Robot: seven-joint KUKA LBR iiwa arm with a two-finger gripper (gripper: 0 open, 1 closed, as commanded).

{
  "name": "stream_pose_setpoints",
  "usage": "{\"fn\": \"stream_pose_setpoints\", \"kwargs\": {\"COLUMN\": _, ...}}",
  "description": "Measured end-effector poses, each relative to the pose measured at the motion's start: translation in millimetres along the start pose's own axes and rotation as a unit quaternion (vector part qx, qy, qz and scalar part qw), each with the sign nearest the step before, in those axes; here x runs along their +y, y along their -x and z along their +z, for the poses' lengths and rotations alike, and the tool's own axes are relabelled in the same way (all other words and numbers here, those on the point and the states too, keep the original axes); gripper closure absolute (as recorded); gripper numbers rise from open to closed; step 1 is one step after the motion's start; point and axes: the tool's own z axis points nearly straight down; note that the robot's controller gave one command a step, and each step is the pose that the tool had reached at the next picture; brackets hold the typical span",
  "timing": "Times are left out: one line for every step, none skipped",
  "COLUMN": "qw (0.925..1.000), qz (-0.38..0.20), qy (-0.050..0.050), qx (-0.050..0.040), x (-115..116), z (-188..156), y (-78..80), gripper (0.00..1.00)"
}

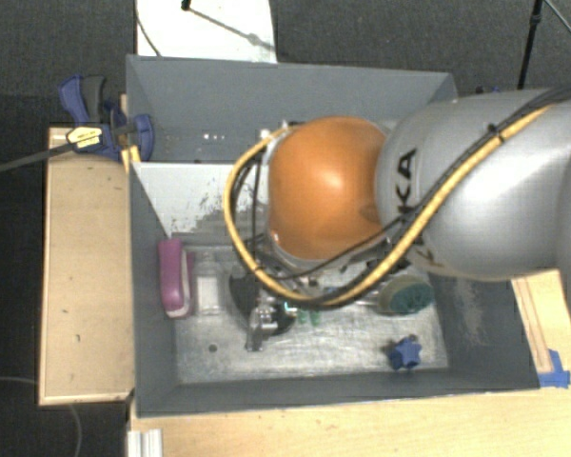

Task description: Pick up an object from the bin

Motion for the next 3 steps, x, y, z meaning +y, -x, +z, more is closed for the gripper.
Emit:
{"fn": "stream_pose_setpoints", "kwargs": {"qw": 0.9999, "qz": 0.011, "qy": -0.001, "qx": -0.0021, "x": -91.0, "z": 137.5, "y": 23.9, "gripper": 0.00}}
{"fn": "stream_pose_setpoints", "kwargs": {"qw": 0.9999, "qz": 0.012, "qy": 0.001, "qx": -0.0037, "x": -87.4, "z": 133.8, "y": 24.2, "gripper": 1.00}}
{"fn": "stream_pose_setpoints", "kwargs": {"qw": 0.9997, "qz": 0.023, "qy": 0.001, "qx": -0.0075, "x": -91.3, "z": -47.5, "y": 15.9, "gripper": 1.00}}
